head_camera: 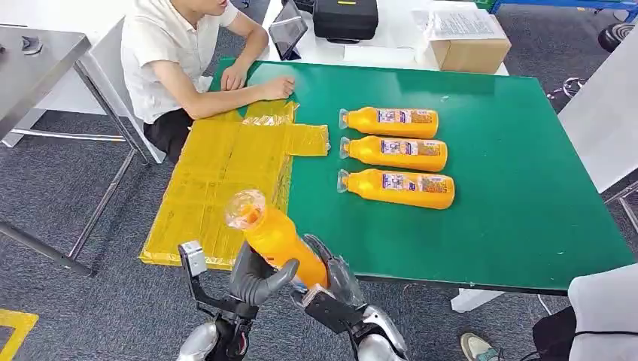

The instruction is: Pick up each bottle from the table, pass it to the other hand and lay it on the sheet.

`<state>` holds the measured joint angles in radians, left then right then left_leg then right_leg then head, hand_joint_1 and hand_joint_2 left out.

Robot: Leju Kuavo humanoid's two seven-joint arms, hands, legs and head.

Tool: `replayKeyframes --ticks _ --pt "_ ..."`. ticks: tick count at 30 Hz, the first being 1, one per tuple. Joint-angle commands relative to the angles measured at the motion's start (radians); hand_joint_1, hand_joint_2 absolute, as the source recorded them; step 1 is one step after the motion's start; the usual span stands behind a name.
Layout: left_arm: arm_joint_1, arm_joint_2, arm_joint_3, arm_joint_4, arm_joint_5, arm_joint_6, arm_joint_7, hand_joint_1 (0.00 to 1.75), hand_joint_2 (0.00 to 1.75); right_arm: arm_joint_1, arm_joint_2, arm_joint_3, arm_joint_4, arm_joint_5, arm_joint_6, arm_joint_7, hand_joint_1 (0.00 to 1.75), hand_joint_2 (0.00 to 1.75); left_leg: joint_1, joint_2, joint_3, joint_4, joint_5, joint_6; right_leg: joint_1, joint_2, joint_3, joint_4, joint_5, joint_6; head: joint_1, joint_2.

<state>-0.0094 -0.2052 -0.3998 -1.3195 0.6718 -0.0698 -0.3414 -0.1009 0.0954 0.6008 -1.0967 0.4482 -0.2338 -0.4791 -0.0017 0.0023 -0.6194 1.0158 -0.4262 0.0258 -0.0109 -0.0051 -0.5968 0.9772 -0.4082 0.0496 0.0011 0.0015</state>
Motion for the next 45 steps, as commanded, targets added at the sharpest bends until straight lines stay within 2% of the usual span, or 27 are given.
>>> replayKeyframes --ticks 1,11,13,14,16,17,18,19,20,23,27,32,34,35,36,37,38,39,40,42,43,45 --pt "-0.054 -0.01 0.001 0.04 0.01 0.001 -0.002 1.75 1.75 -0.027 0.006 0.047 0.088 -0.002 0.014 -0.003 0.0 1.75 0.001 -0.001 0.004 0.0 -0.002 -0.002 0.001 0.0 0.005 0.0 -0.002 -0.002 0.0 0.0" --pt "-0.046 0.003 0.017 0.018 0.002 0.027 -0.014 1.75 1.75 -0.01 0.014 0.039 0.074 -0.019 -0.008 -0.006 0.0 1.75 0.0 -0.001 0.001 0.0 0.0 -0.001 0.0 -0.001 0.002 0.0 -0.001 -0.001 0.0 0.0" --pt "-0.043 0.014 0.03 0.0 -0.04 0.075 -0.03 1.75 1.75 0.004 0.018 0.025 0.078 -0.011 -0.049 -0.006 0.0 1.75 0.0 -0.001 0.005 -0.001 -0.002 -0.002 0.0 0.0 0.005 0.0 -0.002 -0.002 0.0 0.0" --pt "-0.049 0.027 0.034 -0.01 -0.119 0.148 -0.049 1.75 1.75 0.012 0.019 0.02 0.084 0.041 -0.127 -0.006 0.0 0.0 0.001 -0.001 0.003 -0.001 -0.001 -0.002 0.001 0.0 0.003 -0.001 -0.001 -0.002 0.0 0.0" --pt "-0.067 0.049 0.032 -0.016 -0.261 0.222 -0.078 1.75 1.75 0.016 0.006 0.009 0.097 0.261 -0.436 0.034 0.0 0.0 0.001 -0.001 0.005 -0.001 -0.001 -0.002 0.001 -0.001 0.006 -0.001 -0.002 -0.002 0.0 0.0" --pt "-0.058 0.045 0.061 -0.03 -0.311 0.24 -0.074 1.75 1.75 0.102 0.081 -0.252 -0.02 0.462 -0.464 -0.018 0.0 0.0 0.001 -0.002 0.004 -0.002 0.0 -0.002 0.0 -0.002 0.004 -0.001 -0.001 -0.002 0.0 0.0" --pt "-0.05 0.041 0.078 -0.038 -0.313 0.24 -0.066 1.75 1.75 0.132 0.129 -0.387 -0.087 0.557 -0.464 -0.072 0.0 0.0 0.001 -0.001 0.005 -0.002 -0.001 -0.002 0.001 -0.001 0.005 -0.001 -0.001 -0.002 0.0 0.0" --pt "-0.039 0.038 0.101 -0.051 -0.313 0.24 -0.064 1.75 1.75 0.161 0.212 -0.584 -0.165 0.602 -0.464 -0.191 0.0 0.0 0.0 -0.003 0.003 0.0 -0.001 -0.002 0.0 -0.003 0.003 0.001 -0.003 -0.002 0.0 0.0" --pt "-0.022 0.034 0.126 -0.072 -0.295 0.229 -0.059 1.75 1.75 0.177 0.217 -0.647 -0.247 0.572 -0.464 -0.219 0.0 0.0 0.0 -0.003 0.002 0.0 -0.001 -0.002 0.0 -0.003 0.002 0.001 -0.002 -0.002 0.0 0.0" --pt "-0.006 0.026 0.177 -0.133 -0.221 0.161 -0.067 1.75 1.75 0.219 0.21 -0.759 -0.539 0.666 -0.464 -0.219 0.0 0.0 0.0 0.0 -0.001 0.001 -0.001 -0.001 0.0 0.0 -0.001 0.003 -0.002 -0.001 0.0 0.0" --pt "-0.008 0.021 0.189 -0.14 -0.193 0.136 -0.062 1.75 1.75 0.22 0.208 -0.779 -0.583 0.684 -0.464 -0.219 0.0 0.0 0.0 -0.007 0.0 0.002 -0.001 -0.001 0.0 -0.006 0.002 0.002 -0.003 -0.001 0.0 0.0" --pt "-0.008 0.021 0.189 -0.14 -0.193 0.136 -0.062 1.75 1.75 0.22 0.208 -0.779 -0.583 0.684 -0.464 -0.219 0.0 0.0 -0.002 -0.005 0.002 -0.001 -0.001 -0.001 -0.001 -0.004 0.002 0.001 -0.002 -0.002 0.0 0.0" --pt "-0.013 0.002 0.221 -0.142 -0.098 0.079 -0.055 1.75 1.75 0.213 0.222 -0.804 -0.605 0.683 -0.464 -0.219 0.0 0.0 -0.002 -0.005 0.003 0.0 -0.002 -0.002 -0.001 -0.005 0.003 0.001 -0.003 -0.003 0.0 0.0" --pt "-0.023 -0.041 0.256 -0.131 -0.033 0.031 -0.041 1.75 1.75 0.222 0.169 -0.792 -0.544 0.576 -0.464 -0.219 0.0 0.0 -0.002 -0.004 0.001 0.0 -0.001 -0.002 -0.001 -0.004 0.002 0.001 -0.002 -0.002 0.0 0.0" --pt "0.008 -0.016 0.281 -0.182 0.0 0.019 -0.03 1.75 1.75 0.191 0.198 -0.796 -0.468 0.546 -0.464 -0.219 0.0 0.0 -0.002 -0.004 0.0 0.0 -0.001 -0.001 -0.001 -0.004 0.001 0.001 -0.002 -0.002 0.0 0.0" --pt "0.019 -0.018 0.297 -0.207 0.022 0.013 -0.03 1.75 1.75 0.178 0.184 -0.792 -0.415 0.509 -0.464 -0.219 0.0 0.0 -0.001 -0.005 0.004 -0.001 -0.002 -0.002 0.0 -0.005 0.005 -0.001 -0.003 -0.003 0.0 0.0" --pt "0.029 -0.016 0.31 -0.229 0.045 0.001 -0.014 1.75 1.75 0.171 0.166 -0.776 -0.361 0.446 -0.464 -0.219 0.0 0.0 0.0 0.0 0.004 -0.002 -0.002 -0.001 0.0 0.0 0.004 -0.002 -0.001 -0.002 0.0 0.0" --pt "0.04 -0.025 0.331 -0.246 0.081 -0.01 -0.004 1.75 1.75 0.166 0.136 -0.728 -0.287 0.349 -0.464 -0.219 0.0 0.0 0.0 0.0 0.002 -0.001 -0.001 -0.001 0.0 -0.001 0.002 -0.001 0.0 -0.002 0.0 0.0" --pt "0.047 -0.03 0.346 -0.257 0.108 -0.016 0.004 1.75 1.75 0.165 0.116 -0.684 -0.254 0.311 -0.464 -0.219 0.0 0.0 0.001 0.002 0.005 -0.002 -0.002 -0.001 0.001 0.001 0.005 -0.003 -0.001 -0.002 0.001 0.0" --pt "0.049 -0.03 0.366 -0.264 0.13 -0.018 0.013 1.75 1.75 0.171 0.097 -0.62 -0.229 0.245 -0.464 -0.219 0.0 0.0 0.001 0.002 0.003 -0.001 -0.001 -0.001 0.001 0.001 0.003 -0.002 0.0 -0.002 0.0 0.0" --pt "0.037 -0.004 0.35 -0.239 0.029 0.049 0.007 1.75 1.75 0.178 0.115 -0.644 -0.242 0.287 -0.464 -0.219 0.0 0.0 0.001 0.003 0.006 -0.002 -0.002 -0.002 0.001 0.002 0.005 -0.002 -0.001 -0.003 0.0 0.0" --pt "-0.009 0.058 0.284 -0.154 -0.307 0.255 -0.067 1.75 1.75 0.194 0.125 -0.661 -0.269 0.276 -0.464 -0.219 0.0 0.0 0.0 0.0 0.002 -0.002 -0.001 -0.001 0.001 -0.002 0.003 -0.001 -0.001 -0.002 0.0 0.0"
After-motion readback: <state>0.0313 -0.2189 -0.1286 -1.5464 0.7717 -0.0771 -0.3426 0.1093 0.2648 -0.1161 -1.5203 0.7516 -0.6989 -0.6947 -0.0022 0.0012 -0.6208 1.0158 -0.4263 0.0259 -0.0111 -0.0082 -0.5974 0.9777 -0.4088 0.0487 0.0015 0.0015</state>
